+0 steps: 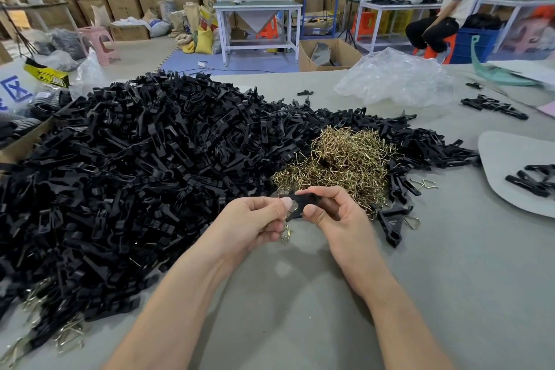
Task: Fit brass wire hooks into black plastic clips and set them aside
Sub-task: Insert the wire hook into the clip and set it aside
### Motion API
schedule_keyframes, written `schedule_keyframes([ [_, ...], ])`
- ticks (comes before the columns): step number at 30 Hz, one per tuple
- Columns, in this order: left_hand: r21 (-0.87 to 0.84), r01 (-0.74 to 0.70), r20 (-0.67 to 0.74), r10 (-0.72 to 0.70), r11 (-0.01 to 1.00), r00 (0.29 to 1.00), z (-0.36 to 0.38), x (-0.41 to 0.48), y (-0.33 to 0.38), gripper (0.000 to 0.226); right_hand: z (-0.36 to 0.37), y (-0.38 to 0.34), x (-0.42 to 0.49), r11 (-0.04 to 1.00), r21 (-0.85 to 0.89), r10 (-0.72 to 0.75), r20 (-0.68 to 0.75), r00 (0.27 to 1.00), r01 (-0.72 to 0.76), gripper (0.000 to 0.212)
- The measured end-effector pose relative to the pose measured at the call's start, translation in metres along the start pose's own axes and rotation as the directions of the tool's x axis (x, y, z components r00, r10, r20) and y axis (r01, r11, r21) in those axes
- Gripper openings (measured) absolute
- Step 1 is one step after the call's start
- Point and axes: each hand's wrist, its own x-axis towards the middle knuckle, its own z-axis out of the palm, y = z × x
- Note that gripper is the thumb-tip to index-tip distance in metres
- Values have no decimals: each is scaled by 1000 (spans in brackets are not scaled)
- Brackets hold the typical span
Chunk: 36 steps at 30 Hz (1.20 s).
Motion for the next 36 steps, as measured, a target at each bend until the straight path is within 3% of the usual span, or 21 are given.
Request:
schedule_keyframes([
  [3, -34, -27, -87, 24, 999, 996, 7, 1, -7, 19, 1, 1, 1, 999, -29, -27, -16, 1000, 26, 23],
  [6, 53, -118, -232, 128, 992, 964, 19, 2, -15, 17, 1, 5, 0, 990, -130, -61, -41, 997, 55, 24],
  [8, 70, -158, -242, 171, 985, 955, 25, 1, -18, 20, 1, 6, 0, 976, -208, -83, -46, 996, 71, 25],
  [11, 72, -157, -191, 168, 985, 967, 34, -6, -12, 29, 3, 9, -1, 960, -271, -87, -65, 994, 66, 29],
  [14, 146, -154, -172, 179, 977, 969, 34, -6, -12, 23, 1, 7, -3, 960, -264, -111, -69, 992, 89, 32],
  [18, 354, -281, -21, 308, 892, 951, 45, -13, -11, 12, 10, 18, 0, 936, -349, -76, -67, 995, 48, 36],
  [20, 320, -309, 108, 290, 896, 951, 58, -15, -10, 26, 18, 28, 3, 931, -366, -6, -30, 1000, -5, 53],
  [21, 310, -316, 155, 280, 897, 947, 66, -20, -12, 33, 25, 34, 6, 922, -388, -15, -42, 999, -2, 53],
  [22, 273, -328, 169, 291, 904, 942, 61, -23, -14, 19, 22, 38, 7, 902, -431, -44, -36, 998, 24, 48],
  [23, 288, -333, 169, 295, 898, 941, 68, -26, -7, 30, 26, 43, 8, 891, -453, -52, -33, 998, 31, 45],
  [24, 317, -343, 130, 318, 884, 939, 75, -29, -3, 50, 26, 46, 7, 887, -459, -39, 9, 999, 38, 45],
  [26, 408, -279, 28, 293, 869, 956, 65, -22, -8, 44, 21, 40, 2, 886, -459, -44, 35, 998, 55, 41],
  [29, 423, -249, -118, 326, 871, 938, 49, -14, -16, 6, 8, 13, -8, 867, -457, -206, 38, 978, 200, 33],
  [33, 403, -230, -143, 309, 886, 940, 41, -9, -15, 28, 6, 9, -10, 753, -590, -310, 72, 948, 291, 41],
  [36, 462, -237, -162, 344, 855, 925, 38, -8, -17, 26, 8, 11, -9, 702, -653, -328, 58, 943, 284, 41],
])
